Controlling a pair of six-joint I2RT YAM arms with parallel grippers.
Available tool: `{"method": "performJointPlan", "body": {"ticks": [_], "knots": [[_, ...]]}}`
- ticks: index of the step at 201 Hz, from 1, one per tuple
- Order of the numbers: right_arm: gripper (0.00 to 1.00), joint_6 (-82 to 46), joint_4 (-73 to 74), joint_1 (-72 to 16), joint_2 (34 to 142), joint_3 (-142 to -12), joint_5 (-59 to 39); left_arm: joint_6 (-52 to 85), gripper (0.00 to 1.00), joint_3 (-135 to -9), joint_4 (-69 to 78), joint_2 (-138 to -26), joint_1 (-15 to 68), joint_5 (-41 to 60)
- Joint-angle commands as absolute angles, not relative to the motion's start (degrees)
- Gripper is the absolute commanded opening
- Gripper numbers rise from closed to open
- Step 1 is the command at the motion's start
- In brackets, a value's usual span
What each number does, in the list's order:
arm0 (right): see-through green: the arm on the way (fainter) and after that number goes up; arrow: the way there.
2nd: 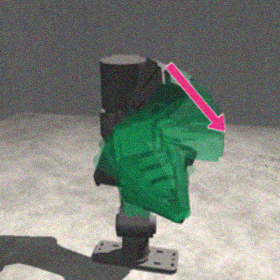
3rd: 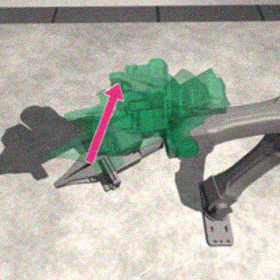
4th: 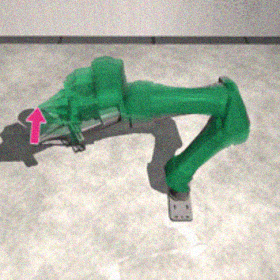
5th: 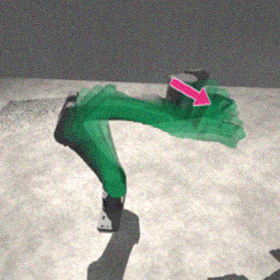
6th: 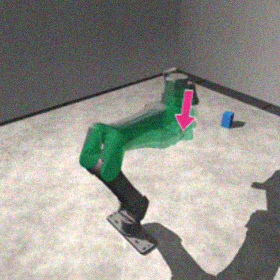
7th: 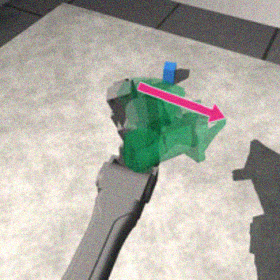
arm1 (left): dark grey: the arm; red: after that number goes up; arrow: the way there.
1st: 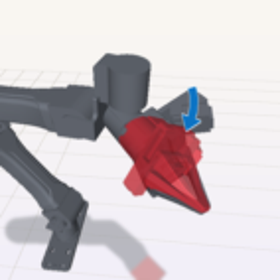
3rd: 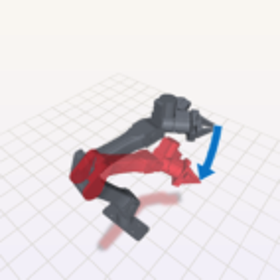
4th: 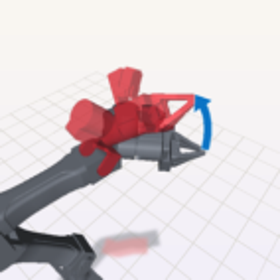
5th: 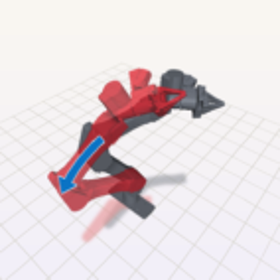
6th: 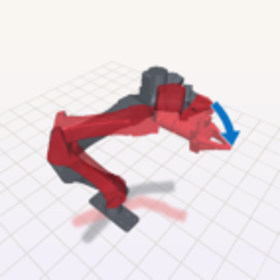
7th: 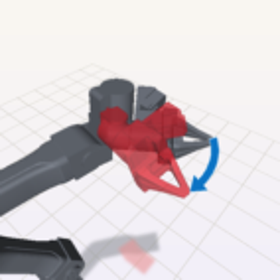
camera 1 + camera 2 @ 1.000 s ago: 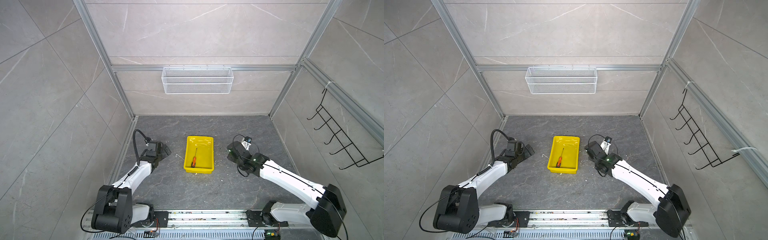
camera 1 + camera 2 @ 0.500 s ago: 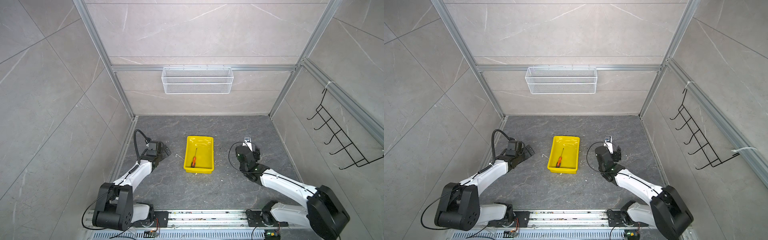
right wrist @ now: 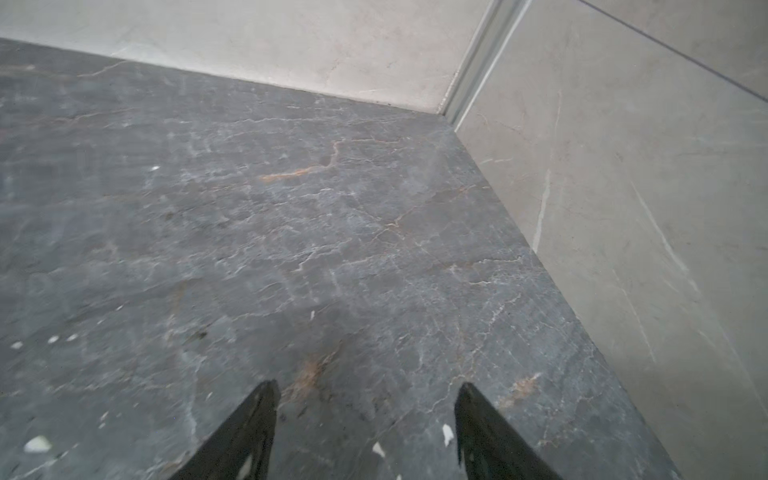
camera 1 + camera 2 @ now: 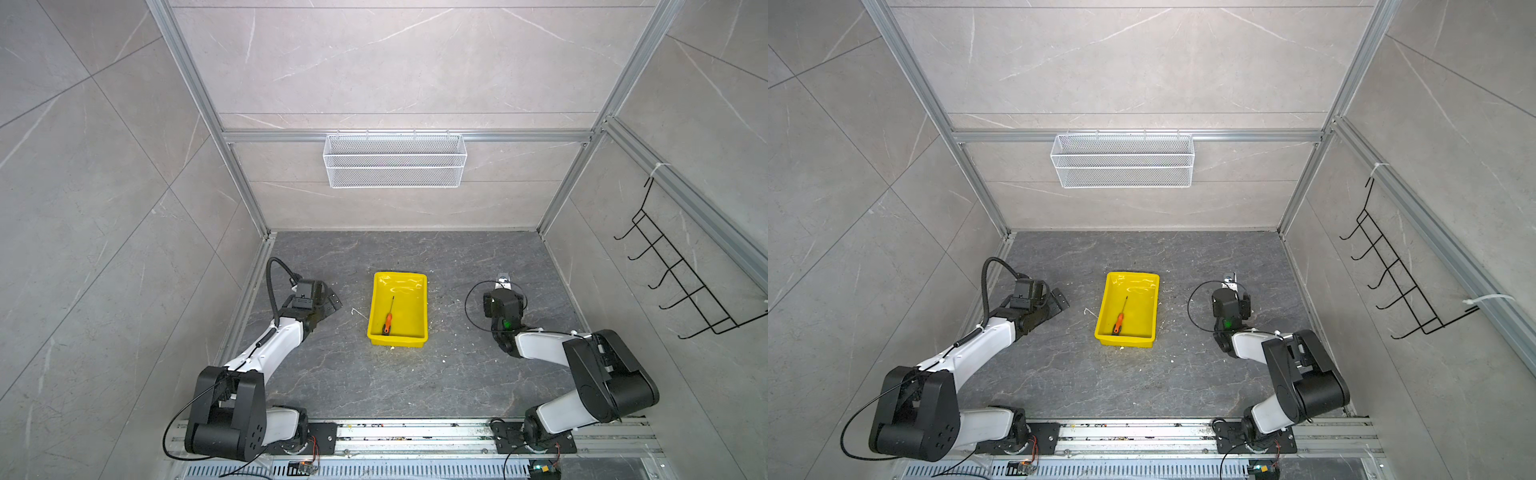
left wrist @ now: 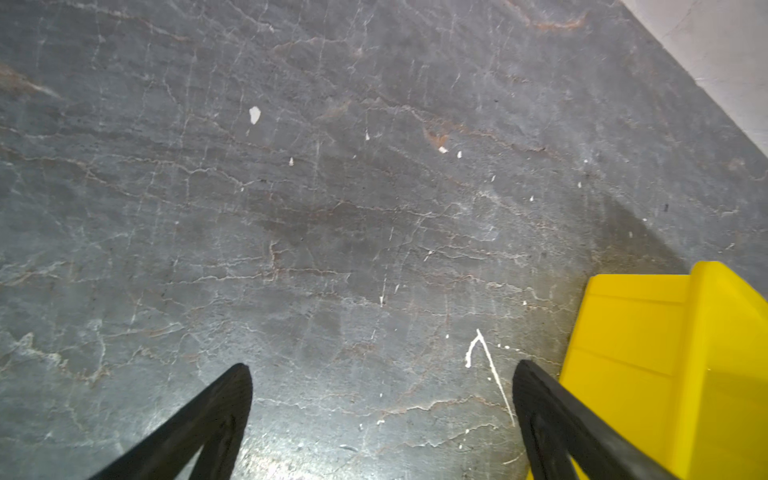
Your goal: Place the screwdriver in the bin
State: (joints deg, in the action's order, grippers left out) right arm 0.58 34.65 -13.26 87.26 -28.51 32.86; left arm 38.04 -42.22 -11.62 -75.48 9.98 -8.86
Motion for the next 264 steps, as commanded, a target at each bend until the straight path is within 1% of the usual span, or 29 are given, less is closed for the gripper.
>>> {"method": "performJointPlan", "body": {"ticks": [1, 5, 23, 33, 56, 74, 76, 79, 82, 83, 85, 86, 88, 95, 99, 103, 107, 110, 123, 138, 148, 161, 168, 180, 189, 194, 208, 238, 264], "knots": [[0.7, -2.0, 36.8, -12.4, 86.8, -28.4, 28.9, 37.9, 1.0, -43.7, -12.2, -75.4, 9.7, -9.0], [0.7, -2.5, 36.4, -12.0, 86.5, -28.3, 28.2, 37.5, 1.0, -43.6, -11.7, -75.4, 9.7, -8.8], [0.64, -2.6, 37.8, -11.3, 85.9, -27.1, 26.4, 35.8, 1.0, -42.3, -8.4, -75.1, 9.7, -7.5], [0.62, -2.6, 37.8, -11.3, 85.9, -27.2, 26.4, 34.7, 1.0, -41.3, -6.2, -74.8, 9.7, -6.5], [0.62, -2.3, 38.7, -11.3, 85.6, -26.6, 25.9, 31.8, 1.0, -39.5, -2.1, -72.9, 9.8, -4.8], [0.62, -0.9, 45.7, -11.3, 84.1, -22.0, 23.5, 26.4, 1.0, -37.9, 0.4, -69.7, 9.9, -3.3], [0.63, -0.7, 46.9, -11.3, 83.8, -21.4, 23.2, 25.6, 1.0, -37.7, 0.6, -69.4, 9.8, -3.2], [0.71, -0.5, 48.7, -11.3, 83.6, -20.3, 22.8, 24.4, 1.0, -37.6, 0.8, -68.7, 9.9, -3.1], [0.73, -0.3, 50.6, -11.4, 83.2, -19.0, 22.3, 22.9, 1.0, -37.6, 0.8, -68.1, 9.9, -3.0], [0.75, -0.3, 51.2, -11.4, 83.2, -18.7, 22.1, 22.5, 1.0, -37.7, 0.7, -67.8, 9.9, -3.0], [0.84, -0.1, 52.3, -11.4, 83.0, -17.9, 21.7, 21.7, 1.0, -37.7, 0.5, -67.5, 9.9, -3.1], [0.92, 0.0, 53.0, -11.4, 83.0, -17.6, 21.5, 21.3, 1.0, -37.8, 0.3, -67.2, 9.9, -3.2], [0.98, 0.1, 54.2, -11.4, 83.0, -16.9, 20.7, 20.6, 1.0, -38.0, 0.1, -66.8, 9.9, -3.3], [0.99, 0.8, 59.2, -11.4, 84.3, -14.2, 17.4, 17.7, 1.0, -38.5, -0.8, -65.7, 9.9, -4.0], [1.0, 2.5, 66.1, -11.4, 87.2, -13.0, 14.8, 15.8, 1.0, -38.8, -1.2, -65.0, 9.8, -4.7], [0.99, 4.8, 72.4, -11.7, 90.2, -12.5, 14.5, 14.2, 1.0, -38.9, -1.6, -64.5, 9.9, -5.6], [0.99, 5.8, 74.5, -13.2, 91.5, -12.3, 16.7, 13.1, 1.0, -38.8, -1.8, -63.9, 9.9, -7.0], [0.99, 5.8, 73.4, -14.3, 90.9, -12.2, 18.0, 12.6, 1.0, -38.5, -1.7, -63.5, 9.9, -8.1], [0.99, 3.8, 62.7, -14.0, 86.2, -13.4, 17.1, 10.7, 1.0, -36.0, 0.5, -61.9, 9.9, -14.2], [0.99, 3.9, 64.6, -13.2, 88.8, -15.0, 16.9, 6.1, 1.0, -30.8, 8.4, -60.6, 9.8, -19.3], [0.99, 3.2, 61.3, -12.8, 87.7, -15.6, 16.7, 2.2, 1.0, -26.7, 15.5, -60.7, 9.9, -22.7], [0.99, 2.7, 58.5, -12.0, 87.0, -16.5, 15.2, 1.9, 1.0, -22.7, 21.9, -61.9, 9.8, -29.4], [0.99, 2.6, 58.5, -11.6, 87.6, -17.2, 14.3, 2.5, 1.0, -20.9, 24.7, -62.9, 9.7, -31.1], [0.99, 2.3, 56.4, -11.2, 86.9, -17.5, 13.6, 2.4, 1.0, -18.5, 29.6, -65.2, 9.6, -30.4], [0.99, 2.2, 56.1, -11.0, 87.0, -17.7, 13.2, 0.9, 1.0, -17.6, 32.0, -67.1, 9.6, -27.5], [0.99, 2.1, 56.1, -10.8, 87.2, -18.0, 12.8, -0.7, 1.0, -17.4, 33.1, -68.2, 9.5, -24.2], [0.99, 2.0, 55.1, -10.6, 87.0, -18.2, 12.5, -3.0, 1.0, -19.7, 30.4, -70.2, 9.5, -19.6], [0.99, 1.8, 54.8, -10.3, 87.1, -18.4, 12.2, -2.3, 1.0, -19.9, 38.7, -74.8, 9.5, -18.9], [0.99, 1.1, 52.4, -9.2, 87.0, -19.6, 10.6, -3.3, 1.0, -22.8, 35.7, -77.2, 9.4, -19.1]]}}
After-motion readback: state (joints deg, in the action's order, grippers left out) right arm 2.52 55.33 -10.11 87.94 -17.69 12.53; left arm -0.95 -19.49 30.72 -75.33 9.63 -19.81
